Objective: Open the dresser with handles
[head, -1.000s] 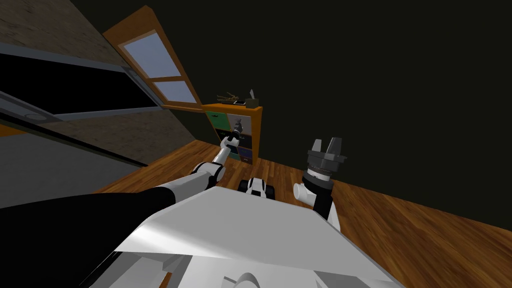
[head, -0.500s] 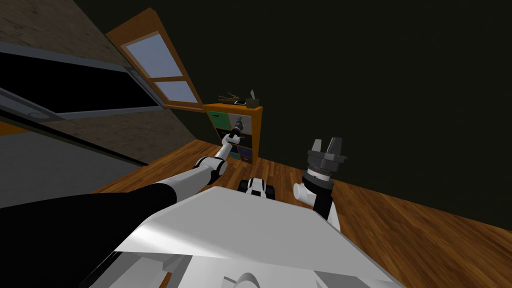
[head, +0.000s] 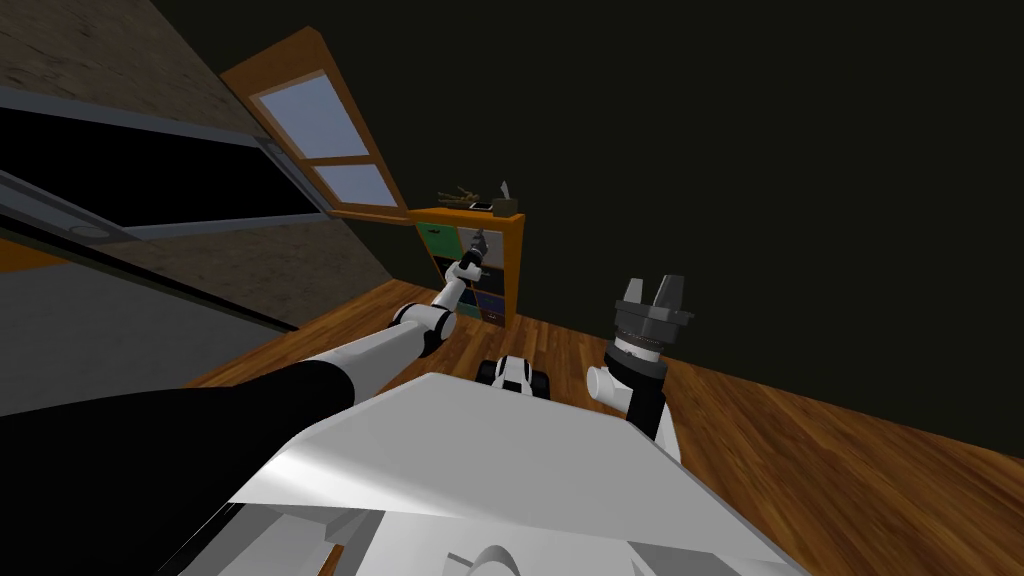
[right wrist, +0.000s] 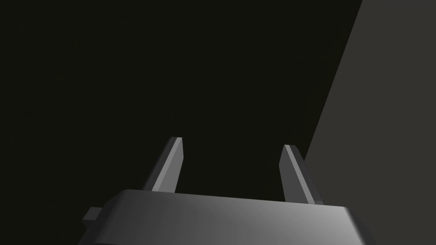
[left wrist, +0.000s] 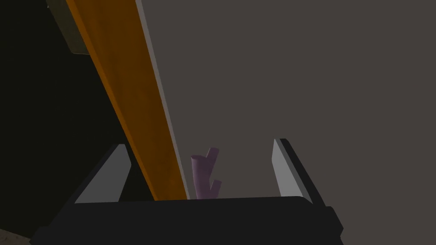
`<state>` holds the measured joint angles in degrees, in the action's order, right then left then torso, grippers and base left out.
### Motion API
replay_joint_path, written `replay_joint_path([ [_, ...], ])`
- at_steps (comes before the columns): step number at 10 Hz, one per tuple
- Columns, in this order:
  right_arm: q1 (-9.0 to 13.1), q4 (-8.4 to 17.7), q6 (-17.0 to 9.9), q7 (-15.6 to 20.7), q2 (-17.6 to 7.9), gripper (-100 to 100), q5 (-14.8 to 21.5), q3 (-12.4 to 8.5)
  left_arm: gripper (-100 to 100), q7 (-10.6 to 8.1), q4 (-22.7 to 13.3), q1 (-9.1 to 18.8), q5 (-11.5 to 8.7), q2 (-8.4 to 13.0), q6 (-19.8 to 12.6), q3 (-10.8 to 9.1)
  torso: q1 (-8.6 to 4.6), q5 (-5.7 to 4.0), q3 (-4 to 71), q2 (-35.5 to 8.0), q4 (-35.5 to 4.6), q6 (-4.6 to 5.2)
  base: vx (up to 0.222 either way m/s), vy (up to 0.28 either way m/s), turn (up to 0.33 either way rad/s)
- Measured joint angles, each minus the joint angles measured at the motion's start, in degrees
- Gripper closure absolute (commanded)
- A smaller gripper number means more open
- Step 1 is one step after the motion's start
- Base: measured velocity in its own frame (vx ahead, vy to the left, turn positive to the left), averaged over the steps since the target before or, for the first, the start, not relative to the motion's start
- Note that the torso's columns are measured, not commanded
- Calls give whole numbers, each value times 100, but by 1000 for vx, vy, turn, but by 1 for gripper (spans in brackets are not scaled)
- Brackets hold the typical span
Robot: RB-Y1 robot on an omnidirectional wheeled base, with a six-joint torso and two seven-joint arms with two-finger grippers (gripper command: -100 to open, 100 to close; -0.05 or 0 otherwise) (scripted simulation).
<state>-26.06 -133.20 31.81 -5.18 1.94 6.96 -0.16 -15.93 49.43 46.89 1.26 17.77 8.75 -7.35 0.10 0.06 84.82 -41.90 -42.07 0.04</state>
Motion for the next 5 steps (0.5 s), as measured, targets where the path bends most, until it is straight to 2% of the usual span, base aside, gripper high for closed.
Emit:
replay_joint_path([
  [1, 0, 0, 0, 0, 0, 0, 0, 0, -100, -12, -175, 45, -8, 26, 13, 11, 5, 3, 6, 7, 7, -2, -130, -14, -27],
  [2, 2, 0, 0, 0, 0, 0, 0, 0, -100, -46, -684, 360, 30, 62, 238, -81, 7, -5, -3, -10, -21, 0, -145, -19, -27],
  [4, 0, 0, 0, 0, 0, 0, 0, 0, -100, -113, -1060, 709, 47, 133, 287, -135, -7, -6, -17, -22, -19, -4, -35, -6, -1],
  [5, 0, 0, 0, 0, 0, 0, 0, 0, -100, -133, -1251, 766, 43, 156, 300, -125, -6, -5, -11, -13, -13, -5, 0, 0, 0],
])
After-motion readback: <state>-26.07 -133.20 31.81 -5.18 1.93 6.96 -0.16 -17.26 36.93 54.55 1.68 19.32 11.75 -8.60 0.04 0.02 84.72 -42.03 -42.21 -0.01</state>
